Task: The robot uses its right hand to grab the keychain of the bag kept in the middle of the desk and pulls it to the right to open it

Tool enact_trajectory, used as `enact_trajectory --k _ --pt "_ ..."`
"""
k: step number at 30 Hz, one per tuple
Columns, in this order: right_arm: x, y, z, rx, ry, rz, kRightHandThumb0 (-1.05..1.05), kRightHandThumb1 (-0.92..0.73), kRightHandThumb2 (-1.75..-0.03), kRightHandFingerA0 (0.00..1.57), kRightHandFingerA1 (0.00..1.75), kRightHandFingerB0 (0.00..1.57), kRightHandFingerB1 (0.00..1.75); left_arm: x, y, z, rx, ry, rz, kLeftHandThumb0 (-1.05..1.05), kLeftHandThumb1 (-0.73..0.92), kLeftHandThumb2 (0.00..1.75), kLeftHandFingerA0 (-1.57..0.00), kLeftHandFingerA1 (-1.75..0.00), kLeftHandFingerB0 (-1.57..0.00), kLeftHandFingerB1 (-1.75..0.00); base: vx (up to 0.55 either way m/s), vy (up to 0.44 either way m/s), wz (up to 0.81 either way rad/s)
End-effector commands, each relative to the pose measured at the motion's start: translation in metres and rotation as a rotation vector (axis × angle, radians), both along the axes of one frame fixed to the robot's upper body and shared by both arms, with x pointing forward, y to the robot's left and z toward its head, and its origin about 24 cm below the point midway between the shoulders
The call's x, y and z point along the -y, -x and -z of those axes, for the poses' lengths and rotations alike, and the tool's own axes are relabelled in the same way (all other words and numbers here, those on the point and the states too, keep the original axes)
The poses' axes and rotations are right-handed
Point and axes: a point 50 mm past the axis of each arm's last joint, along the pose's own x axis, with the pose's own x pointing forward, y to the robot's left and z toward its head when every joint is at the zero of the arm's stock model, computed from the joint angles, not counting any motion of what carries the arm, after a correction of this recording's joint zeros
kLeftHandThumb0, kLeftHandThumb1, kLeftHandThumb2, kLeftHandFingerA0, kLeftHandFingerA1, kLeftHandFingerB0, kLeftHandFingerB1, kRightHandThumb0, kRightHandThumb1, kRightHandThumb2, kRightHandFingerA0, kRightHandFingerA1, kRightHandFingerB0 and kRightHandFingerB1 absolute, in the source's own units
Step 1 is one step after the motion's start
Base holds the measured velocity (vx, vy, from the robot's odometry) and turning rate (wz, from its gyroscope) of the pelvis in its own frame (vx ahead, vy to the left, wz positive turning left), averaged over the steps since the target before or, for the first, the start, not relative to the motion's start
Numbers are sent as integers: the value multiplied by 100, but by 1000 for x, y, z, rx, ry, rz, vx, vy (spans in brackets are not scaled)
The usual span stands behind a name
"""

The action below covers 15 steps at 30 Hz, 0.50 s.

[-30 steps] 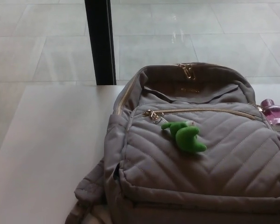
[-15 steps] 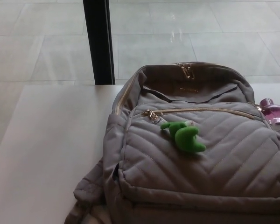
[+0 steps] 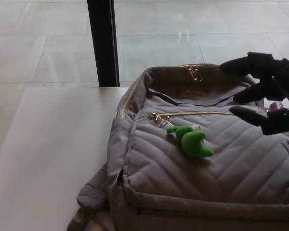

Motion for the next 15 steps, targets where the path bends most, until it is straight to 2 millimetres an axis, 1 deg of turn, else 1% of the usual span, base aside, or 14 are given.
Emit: enact_trajectory --k 1,2,5,6,7,9,10,11,14,15 --pt "0 2 3 17 118 14 -62 -49 -88 54 66 35 51 -7 1 -5 17 -7 4 -65 81 65 -59 -58 -44 -46 0 0 0" --pt "-3 4 5 10 130 -2 -65 -64 -59 57 61 41 37 -7 1 -5 23 0 -7 -65 80 64 -60 -59 -44 -47 0 0 0" --pt "-8 5 11 2 153 -20 -67 -64 -59 57 61 41 37 -7 1 -6 18 -9 15 -66 81 64 -60 -58 -44 -46 0 0 0" --pt "-12 6 14 10 167 -34 -67 -65 -61 57 61 42 37 -7 0 -6 18 -3 12 -65 83 65 -57 -55 -42 -45 0 0 0" --pt "-14 7 15 10 169 -42 -66 -51 -92 52 67 36 51 -7 0 -6 21 -2 3 -65 82 64 -59 -56 -44 -46 0 0 0" --pt "-16 8 17 13 176 -55 -68 -53 -93 52 67 33 50 -7 -1 -6 22 -4 1 -65 82 64 -61 -57 -45 -46 0 0 0" --pt "-19 9 18 18 186 -72 -68 -53 -93 52 67 33 50 -6 -1 -6 19 -4 1 -65 82 64 -61 -57 -45 -46 0 0 0" --pt "-24 12 17 28 213 -91 -65 -65 -59 59 60 43 37 -6 -1 -5 13 -16 15 -66 83 65 -62 -56 -45 -45 0 0 0" --pt "-30 16 16 43 214 -118 -65 -66 -60 60 59 42 36 -6 -1 -5 13 -16 20 -66 84 65 -63 -57 -45 -46 0 0 0" --pt "-30 16 16 43 211 -120 -66 -67 -60 62 58 43 36 -5 -1 -5 17 -7 7 -67 83 65 -61 -58 -44 -45 0 0 0"
